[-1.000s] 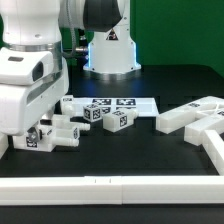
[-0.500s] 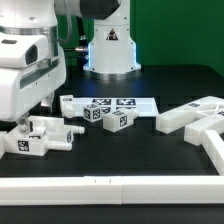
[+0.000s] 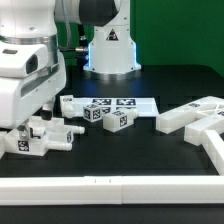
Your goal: Assemble chair
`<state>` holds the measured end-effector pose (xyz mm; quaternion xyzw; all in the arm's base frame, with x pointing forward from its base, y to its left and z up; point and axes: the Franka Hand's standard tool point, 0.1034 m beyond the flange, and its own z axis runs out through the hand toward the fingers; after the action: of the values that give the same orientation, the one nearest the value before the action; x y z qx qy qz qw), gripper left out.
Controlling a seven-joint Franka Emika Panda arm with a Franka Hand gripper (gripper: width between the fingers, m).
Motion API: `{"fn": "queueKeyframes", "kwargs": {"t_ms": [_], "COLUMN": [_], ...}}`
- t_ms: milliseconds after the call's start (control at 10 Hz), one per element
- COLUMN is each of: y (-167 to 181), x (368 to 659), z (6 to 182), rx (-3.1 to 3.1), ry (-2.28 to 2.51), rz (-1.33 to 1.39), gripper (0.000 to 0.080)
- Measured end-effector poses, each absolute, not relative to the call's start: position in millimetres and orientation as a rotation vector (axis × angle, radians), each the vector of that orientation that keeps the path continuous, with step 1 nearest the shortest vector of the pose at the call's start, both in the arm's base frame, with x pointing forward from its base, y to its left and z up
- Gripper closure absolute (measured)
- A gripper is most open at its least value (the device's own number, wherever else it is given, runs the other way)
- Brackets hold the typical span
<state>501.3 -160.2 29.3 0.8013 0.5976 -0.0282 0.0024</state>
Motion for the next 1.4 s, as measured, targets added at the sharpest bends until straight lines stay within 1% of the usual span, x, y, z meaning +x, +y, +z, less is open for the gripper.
{"fn": "queueKeyframes", "kwargs": {"t_ms": [700,900,1000,1100,1200,1400], "y": [-157.9,-157.9,-157.9,-157.9,-158.0,-158.0], "x": [503.6,503.6,503.5,503.4,503.5,503.5], "z": [29.0,28.9,28.7,28.6,28.7,28.6], "rx": [2.509,2.509,2.509,2.509,2.509,2.509], "ry": [1.866,1.866,1.866,1.866,1.866,1.866], "rz": [-0.075,-0.076,-0.076,-0.076,-0.076,-0.076], "gripper": [0.015,0.0163,0.0362,0.0362,0.0524,0.0524]}}
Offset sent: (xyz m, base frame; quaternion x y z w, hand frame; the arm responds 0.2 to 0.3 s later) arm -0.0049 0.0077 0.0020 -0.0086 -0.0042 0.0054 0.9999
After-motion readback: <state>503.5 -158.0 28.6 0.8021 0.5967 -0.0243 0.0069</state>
